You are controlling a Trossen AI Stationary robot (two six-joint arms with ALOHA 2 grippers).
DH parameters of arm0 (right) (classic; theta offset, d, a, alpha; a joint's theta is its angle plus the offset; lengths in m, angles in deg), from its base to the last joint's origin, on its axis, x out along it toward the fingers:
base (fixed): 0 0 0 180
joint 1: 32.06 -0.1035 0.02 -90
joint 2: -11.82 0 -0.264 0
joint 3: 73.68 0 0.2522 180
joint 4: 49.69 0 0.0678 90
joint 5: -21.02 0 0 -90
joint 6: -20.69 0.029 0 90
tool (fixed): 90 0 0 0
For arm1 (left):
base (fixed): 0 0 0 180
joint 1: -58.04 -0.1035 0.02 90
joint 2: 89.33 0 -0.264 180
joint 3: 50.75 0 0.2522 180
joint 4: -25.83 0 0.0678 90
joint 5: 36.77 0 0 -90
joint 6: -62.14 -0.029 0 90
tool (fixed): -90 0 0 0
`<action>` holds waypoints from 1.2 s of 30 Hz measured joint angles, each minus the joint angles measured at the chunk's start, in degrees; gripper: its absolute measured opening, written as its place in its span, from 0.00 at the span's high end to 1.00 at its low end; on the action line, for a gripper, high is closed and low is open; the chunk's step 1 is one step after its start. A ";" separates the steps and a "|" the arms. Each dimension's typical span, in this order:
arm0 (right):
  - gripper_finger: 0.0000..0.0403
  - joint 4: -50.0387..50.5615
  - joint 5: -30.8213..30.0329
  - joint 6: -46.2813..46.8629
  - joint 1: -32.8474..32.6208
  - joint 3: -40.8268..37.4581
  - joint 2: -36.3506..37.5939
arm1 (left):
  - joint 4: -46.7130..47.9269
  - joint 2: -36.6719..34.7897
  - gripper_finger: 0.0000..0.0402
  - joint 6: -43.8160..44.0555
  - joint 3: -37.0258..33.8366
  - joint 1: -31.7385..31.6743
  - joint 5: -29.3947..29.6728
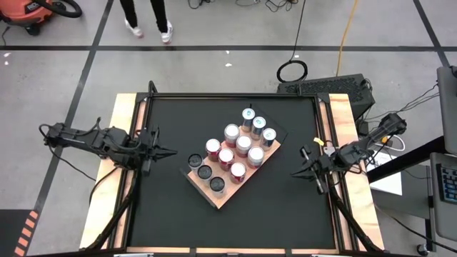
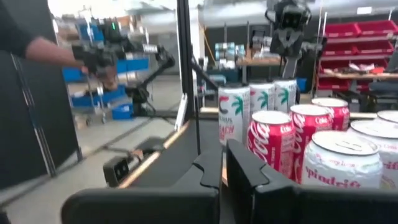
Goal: Place canned beverage on shelf
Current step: Return to Home Position
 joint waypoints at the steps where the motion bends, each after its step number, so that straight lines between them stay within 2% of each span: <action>1: 1.00 -2.13 0.13 0.18 0.00 -0.87 0.00 | -0.10 -0.28 1.00 -0.01 -0.37 -0.01 -0.21; 6: 1.00 -10.31 0.12 1.96 0.00 -4.71 -0.01 | -0.65 -2.17 1.00 0.75 -3.07 -0.01 -2.65; 23: 1.00 -8.28 0.16 1.06 1.78 -4.86 1.20 | -5.70 -11.91 1.00 -1.13 -11.31 0.00 -1.69; 36: 1.00 -3.59 0.39 -0.46 3.54 -4.95 7.17 | -7.36 -21.98 1.00 -1.13 -18.37 0.00 -1.50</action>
